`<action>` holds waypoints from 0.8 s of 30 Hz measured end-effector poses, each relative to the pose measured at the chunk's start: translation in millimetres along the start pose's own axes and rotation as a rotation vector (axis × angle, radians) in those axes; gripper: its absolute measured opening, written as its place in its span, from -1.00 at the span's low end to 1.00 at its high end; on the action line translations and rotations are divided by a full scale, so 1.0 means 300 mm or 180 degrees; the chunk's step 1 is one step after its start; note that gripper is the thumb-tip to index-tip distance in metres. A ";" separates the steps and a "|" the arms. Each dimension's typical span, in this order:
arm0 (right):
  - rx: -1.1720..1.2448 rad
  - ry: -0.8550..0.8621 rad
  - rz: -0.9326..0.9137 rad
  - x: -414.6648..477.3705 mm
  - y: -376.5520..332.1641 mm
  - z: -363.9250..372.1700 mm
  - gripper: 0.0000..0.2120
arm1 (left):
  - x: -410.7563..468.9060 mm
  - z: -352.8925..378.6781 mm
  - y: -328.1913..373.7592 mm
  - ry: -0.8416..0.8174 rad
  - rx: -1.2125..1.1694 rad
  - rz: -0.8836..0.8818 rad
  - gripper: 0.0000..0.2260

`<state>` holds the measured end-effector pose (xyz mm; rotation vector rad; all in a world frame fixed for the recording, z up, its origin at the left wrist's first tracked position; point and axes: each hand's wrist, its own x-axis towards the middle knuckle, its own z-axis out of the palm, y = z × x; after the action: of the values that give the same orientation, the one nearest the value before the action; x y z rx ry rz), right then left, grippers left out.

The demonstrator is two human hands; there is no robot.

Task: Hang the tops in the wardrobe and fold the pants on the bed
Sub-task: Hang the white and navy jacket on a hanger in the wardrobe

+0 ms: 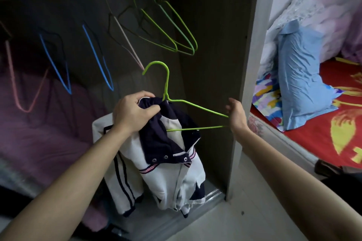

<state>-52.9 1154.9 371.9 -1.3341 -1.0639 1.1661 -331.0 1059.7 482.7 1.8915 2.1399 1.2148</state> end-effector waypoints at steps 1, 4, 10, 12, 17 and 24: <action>0.0160 -0.0036 0.0323 0.004 0.019 0.003 -0.60 | -0.003 -0.011 -0.003 0.0054 -0.0016 0.0050 -0.72; 0.0761 -0.0402 0.1079 -0.012 0.051 0.030 -0.59 | -0.011 -0.032 0.006 0.0154 0.0052 0.0247 -0.67; 0.2401 -0.1003 0.1710 -0.039 0.106 0.055 -0.52 | -0.008 -0.064 -0.036 0.0269 -0.0393 0.0141 -0.81; 0.1576 -0.1409 0.1556 -0.056 0.117 0.078 -0.52 | -0.007 -0.067 -0.050 0.0254 -0.0513 0.0151 -0.84; -0.1024 -0.2276 0.0819 -0.116 0.144 0.181 -0.65 | -0.021 -0.056 -0.068 0.0106 -0.0606 0.0212 -0.84; -0.0132 -0.1485 0.0880 -0.034 0.069 0.114 -0.82 | -0.026 -0.091 -0.201 0.0088 -0.0241 0.0095 -0.75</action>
<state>-88.2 1147.9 351.8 -1.3007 -1.2605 1.7280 -392.4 1041.7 464.2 1.8937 2.0547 1.3154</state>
